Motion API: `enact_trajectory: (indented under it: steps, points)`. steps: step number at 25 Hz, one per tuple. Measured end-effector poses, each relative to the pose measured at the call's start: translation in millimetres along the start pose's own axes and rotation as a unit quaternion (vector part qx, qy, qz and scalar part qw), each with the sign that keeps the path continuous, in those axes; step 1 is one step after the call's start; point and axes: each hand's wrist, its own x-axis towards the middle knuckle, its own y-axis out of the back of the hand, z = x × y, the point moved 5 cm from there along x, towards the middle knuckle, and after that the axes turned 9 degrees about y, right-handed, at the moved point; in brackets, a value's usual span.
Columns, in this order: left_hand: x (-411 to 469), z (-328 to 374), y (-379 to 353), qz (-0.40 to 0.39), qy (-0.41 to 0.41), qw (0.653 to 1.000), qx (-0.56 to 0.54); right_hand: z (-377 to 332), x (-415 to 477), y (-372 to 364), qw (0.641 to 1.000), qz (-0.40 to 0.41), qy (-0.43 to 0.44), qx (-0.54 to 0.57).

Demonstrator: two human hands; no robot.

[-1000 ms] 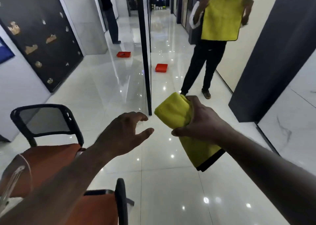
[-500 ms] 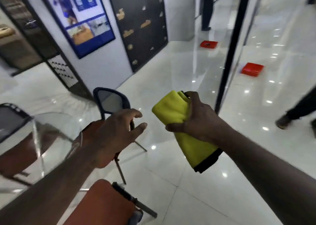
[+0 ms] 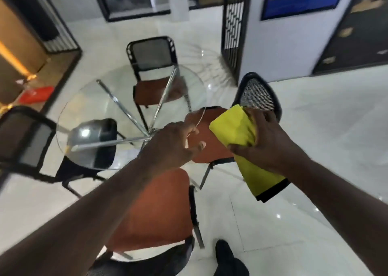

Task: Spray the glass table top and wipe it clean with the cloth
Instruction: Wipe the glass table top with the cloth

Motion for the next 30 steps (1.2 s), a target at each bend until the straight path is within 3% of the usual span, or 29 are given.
enact_trajectory:
  steps: [8,12,16,19,21,23,27,30]
  points:
    - [75,-127,-38,-0.004,0.201,0.979,-0.035,18,156,-91,0.986,-0.119,0.113,-0.040]
    - [93,-188,-80,-0.016,0.300,0.954,-0.010,38,230,-170,0.961,-0.200,0.189,-0.024]
    - [117,-245,-123,-0.023,0.374,0.927,0.034,46,309,-255,0.938,-0.219,0.261,-0.069]
    - [146,-286,-150,0.007,0.374,0.925,0.065,40,363,-315,0.915,-0.177,0.319,-0.173]
    - [167,-305,-161,0.063,0.347,0.931,0.093,37,382,-347,0.872,-0.149,0.406,-0.230]
    - [180,-313,-173,0.096,0.311,0.940,0.098,47,383,-365,0.838,-0.161,0.473,-0.219]
    - [179,-318,-189,0.137,0.289,0.942,0.099,76,368,-353,0.840,-0.169,0.472,-0.205]
    - [181,-317,-189,0.138,0.285,0.940,0.126,90,399,-344,0.810,-0.188,0.514,-0.209]
